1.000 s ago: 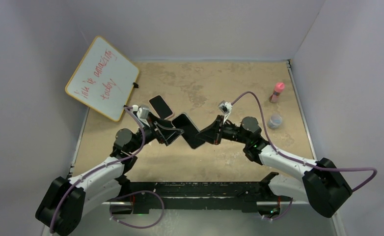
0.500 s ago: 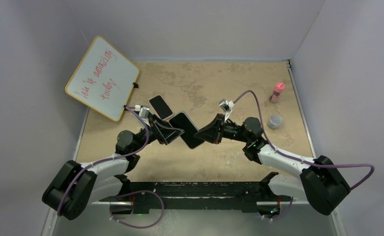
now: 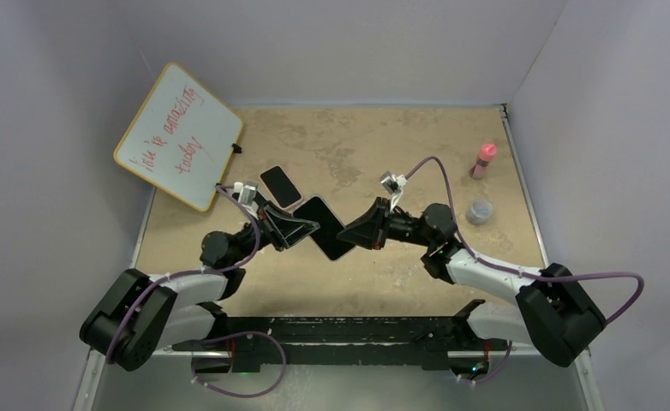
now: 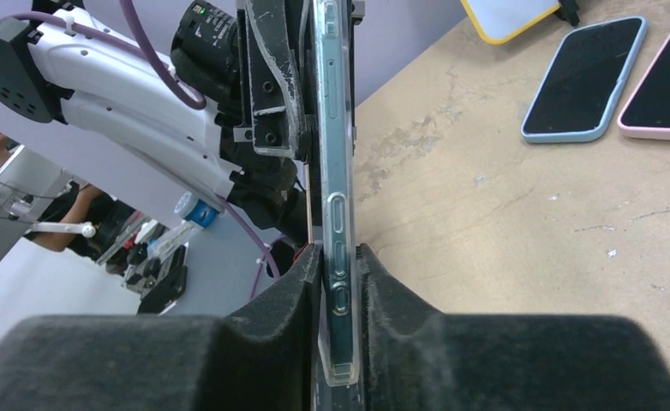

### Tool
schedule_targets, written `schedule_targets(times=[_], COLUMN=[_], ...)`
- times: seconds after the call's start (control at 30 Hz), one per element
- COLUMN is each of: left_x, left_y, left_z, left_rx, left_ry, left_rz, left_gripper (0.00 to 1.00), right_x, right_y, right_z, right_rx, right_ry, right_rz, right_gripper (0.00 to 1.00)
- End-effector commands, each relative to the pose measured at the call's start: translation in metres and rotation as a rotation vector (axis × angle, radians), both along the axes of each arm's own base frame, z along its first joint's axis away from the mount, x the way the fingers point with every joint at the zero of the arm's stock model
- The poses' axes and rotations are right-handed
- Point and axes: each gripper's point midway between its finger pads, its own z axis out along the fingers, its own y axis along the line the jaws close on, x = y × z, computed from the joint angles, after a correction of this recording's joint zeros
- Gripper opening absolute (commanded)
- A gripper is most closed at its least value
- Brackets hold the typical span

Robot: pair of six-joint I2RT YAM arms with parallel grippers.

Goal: Take the phone out of the phone case
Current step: Remove the phone case from the phone.

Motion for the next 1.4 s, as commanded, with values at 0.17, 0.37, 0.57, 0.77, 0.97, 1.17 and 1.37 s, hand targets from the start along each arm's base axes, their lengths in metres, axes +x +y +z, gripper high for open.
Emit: schedule_targets(times=[0.17,0.37,0.57,0.77,0.97,1.17,1.37], left_x=[0.012,0.022,0.027,0.028,0.025,0.021,0.022], left_y=[0.021,0.039,0.054,0.059,0.058,0.057,0.056], left_z=[0.007,0.019,0.042,0.06,0.061,0.064,0.059], left_rx=[-0.165,-0.293,-0.396,-0.443,-0.472,-0.498,-0.496], left_ry=[0.112,0.183,0.172,0.147,0.177,0.182,0.202], left_rz=[0.128,0.208,0.267,0.291,0.283,0.271,0.279], left_gripper=[0.0,0.0,0.0,0.0,0.0,0.0,0.0], right_x=[0.018,0.023,0.016,0.003,0.002,0.003,0.003], right_y=[-0.003,-0.012,-0.008,0.011,0.022,0.026,0.03], right_z=[0.027,0.013,0.008,0.011,0.017,0.025,0.034], right_rx=[0.075,0.051,0.058,0.077,0.108,0.133,0.157], right_ry=[-0.06,-0.028,-0.018,-0.025,-0.036,-0.072,-0.099], right_rz=[-0.116,-0.202,-0.21,-0.159,-0.133,-0.124,-0.101], right_gripper=[0.64,0.81,0.82,0.8,0.74,0.68,0.61])
